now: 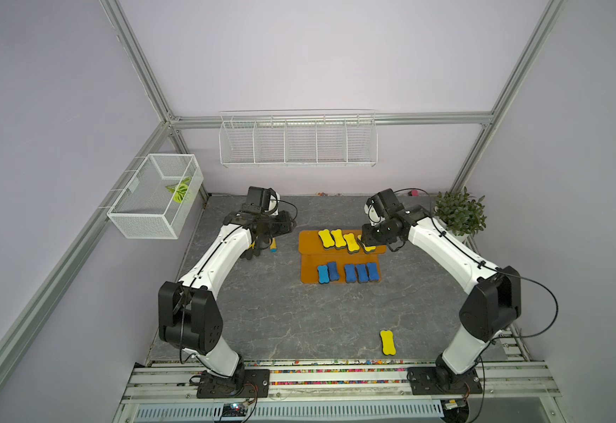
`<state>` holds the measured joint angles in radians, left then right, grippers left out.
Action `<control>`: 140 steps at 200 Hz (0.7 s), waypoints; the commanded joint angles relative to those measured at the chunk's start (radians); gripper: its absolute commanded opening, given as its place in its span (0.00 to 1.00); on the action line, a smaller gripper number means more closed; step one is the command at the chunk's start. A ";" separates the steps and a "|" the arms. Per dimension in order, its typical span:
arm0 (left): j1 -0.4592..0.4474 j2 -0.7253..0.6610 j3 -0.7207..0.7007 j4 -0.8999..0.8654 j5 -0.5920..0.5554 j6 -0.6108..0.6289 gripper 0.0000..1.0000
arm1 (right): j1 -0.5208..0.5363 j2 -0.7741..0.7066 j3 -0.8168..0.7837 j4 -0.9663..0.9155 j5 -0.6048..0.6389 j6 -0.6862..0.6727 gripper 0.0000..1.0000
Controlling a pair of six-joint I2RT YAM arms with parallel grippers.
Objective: Remove the whiteboard erasers from the shelf
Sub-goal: Pick up the whiteboard eraser from the shelf.
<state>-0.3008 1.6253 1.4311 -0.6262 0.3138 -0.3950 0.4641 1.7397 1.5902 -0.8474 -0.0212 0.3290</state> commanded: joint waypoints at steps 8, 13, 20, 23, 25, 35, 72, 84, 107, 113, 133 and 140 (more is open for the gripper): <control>0.006 -0.027 -0.015 0.012 -0.002 0.010 0.45 | -0.007 -0.014 -0.052 -0.003 0.006 0.008 0.40; 0.005 -0.027 -0.015 0.011 -0.002 0.010 0.45 | -0.009 -0.015 -0.059 -0.001 0.004 0.010 0.39; 0.006 -0.027 -0.014 0.011 -0.003 0.009 0.45 | -0.013 -0.017 -0.070 0.003 0.002 0.012 0.37; 0.008 -0.027 -0.014 0.010 -0.004 0.011 0.45 | -0.014 -0.018 -0.076 0.006 -0.001 0.013 0.36; 0.007 -0.027 -0.014 0.010 -0.003 0.010 0.45 | -0.015 -0.020 -0.078 0.009 -0.002 0.013 0.36; 0.008 -0.027 -0.014 0.009 -0.003 0.010 0.45 | -0.023 -0.027 -0.099 0.020 -0.011 0.018 0.33; 0.008 -0.024 -0.014 0.010 -0.004 0.009 0.44 | -0.048 -0.059 -0.152 0.057 -0.049 0.032 0.21; 0.008 -0.023 -0.013 0.012 -0.004 0.008 0.44 | -0.055 -0.066 -0.162 0.067 -0.058 0.035 0.18; 0.008 -0.027 -0.014 0.010 -0.005 0.008 0.44 | -0.064 -0.077 -0.180 0.084 -0.075 0.040 0.12; 0.008 -0.027 -0.014 0.010 -0.005 0.007 0.44 | -0.066 -0.078 -0.185 0.089 -0.080 0.042 0.10; 0.008 -0.028 -0.015 0.008 -0.007 0.007 0.44 | -0.075 -0.087 -0.199 0.102 -0.092 0.048 0.04; 0.008 -0.030 -0.015 0.008 -0.006 0.007 0.44 | -0.078 -0.088 -0.203 0.106 -0.097 0.049 0.02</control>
<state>-0.2989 1.6226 1.4269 -0.6262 0.3130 -0.3950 0.4030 1.6505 1.4372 -0.6971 -0.1181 0.3725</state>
